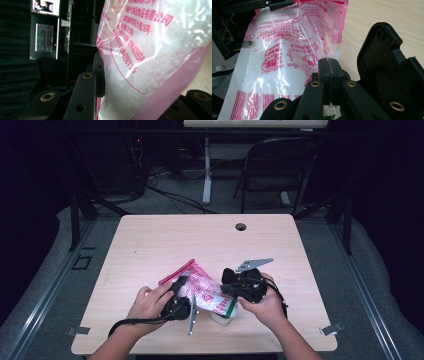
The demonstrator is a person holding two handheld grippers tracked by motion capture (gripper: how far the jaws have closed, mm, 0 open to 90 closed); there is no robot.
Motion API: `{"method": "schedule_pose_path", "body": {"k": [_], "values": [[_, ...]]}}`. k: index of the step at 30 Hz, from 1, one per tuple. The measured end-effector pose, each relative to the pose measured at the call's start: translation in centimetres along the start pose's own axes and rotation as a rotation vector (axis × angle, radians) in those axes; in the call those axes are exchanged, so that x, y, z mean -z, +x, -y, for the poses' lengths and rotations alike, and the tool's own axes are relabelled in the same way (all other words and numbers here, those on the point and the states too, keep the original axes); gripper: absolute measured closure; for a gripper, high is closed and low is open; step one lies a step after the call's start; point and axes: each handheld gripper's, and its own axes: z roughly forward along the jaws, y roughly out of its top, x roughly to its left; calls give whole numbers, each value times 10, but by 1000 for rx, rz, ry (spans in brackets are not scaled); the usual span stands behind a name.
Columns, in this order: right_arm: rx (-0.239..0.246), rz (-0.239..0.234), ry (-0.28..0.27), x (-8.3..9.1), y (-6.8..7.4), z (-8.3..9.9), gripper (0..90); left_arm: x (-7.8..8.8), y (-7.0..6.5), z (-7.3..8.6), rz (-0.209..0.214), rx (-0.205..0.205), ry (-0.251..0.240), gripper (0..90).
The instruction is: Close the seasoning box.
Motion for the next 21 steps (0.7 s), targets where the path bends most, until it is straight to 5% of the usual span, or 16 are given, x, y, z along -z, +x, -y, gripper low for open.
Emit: {"method": "schedule_pose_path", "body": {"k": [21], "values": [[1,-5,-7,-1,2,-1,900,-5,-14,8,49,214,-27,741]]}}
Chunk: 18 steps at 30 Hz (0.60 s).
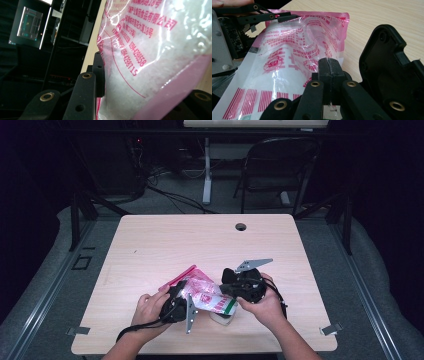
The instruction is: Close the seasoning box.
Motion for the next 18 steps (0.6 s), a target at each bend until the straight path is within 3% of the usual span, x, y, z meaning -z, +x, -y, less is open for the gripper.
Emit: {"method": "schedule_pose_path", "body": {"k": [6,18], "values": [[5,-2,2,0,0,-1,900,-1,-4,3,11,83,-10,740],[4,-9,4,-3,1,-1,900,-4,-11,8,27,195,-21,742]]}}
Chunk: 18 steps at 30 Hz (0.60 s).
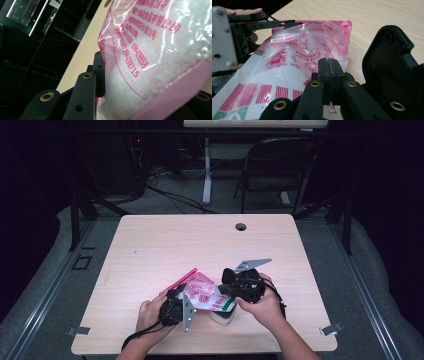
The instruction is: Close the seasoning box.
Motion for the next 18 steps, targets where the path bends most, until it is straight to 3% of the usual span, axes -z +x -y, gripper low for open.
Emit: {"method": "schedule_pose_path", "body": {"k": [14,18], "values": [[0,-1,-3,-4,1,0,890,-2,-5,9,16,73,-14,743],[-5,-8,-16,-3,1,-1,845,-3,-5,11,33,92,-8,745]]}}
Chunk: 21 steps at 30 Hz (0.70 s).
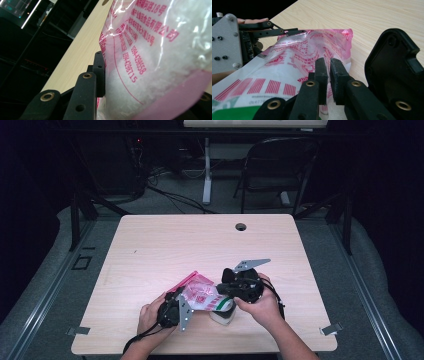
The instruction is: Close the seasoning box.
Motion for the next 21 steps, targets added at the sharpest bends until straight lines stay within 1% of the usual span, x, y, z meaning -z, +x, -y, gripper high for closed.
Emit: {"method": "schedule_pose_path", "body": {"k": [2,5,8,12,13,15,18,20,21], "values": [[1,0,-2,0,0,0,808,-1,0,1,5,3,1,746],[0,0,-18,1,1,0,732,-2,-1,2,26,21,4,745],[-5,-2,-34,1,1,0,690,-4,-2,4,40,37,3,744],[-12,-2,-45,2,0,0,665,-5,-1,6,71,63,2,743],[-16,-3,-49,2,0,-1,648,-6,0,8,88,80,1,743],[-17,0,-69,3,1,-1,612,-7,1,10,101,95,2,743],[-8,5,-80,4,3,-1,595,-8,2,12,117,122,0,744],[-5,3,-87,4,4,-2,585,-8,4,13,136,146,2,745],[-6,6,-92,5,5,-2,584,-8,4,14,147,165,2,745]]}}
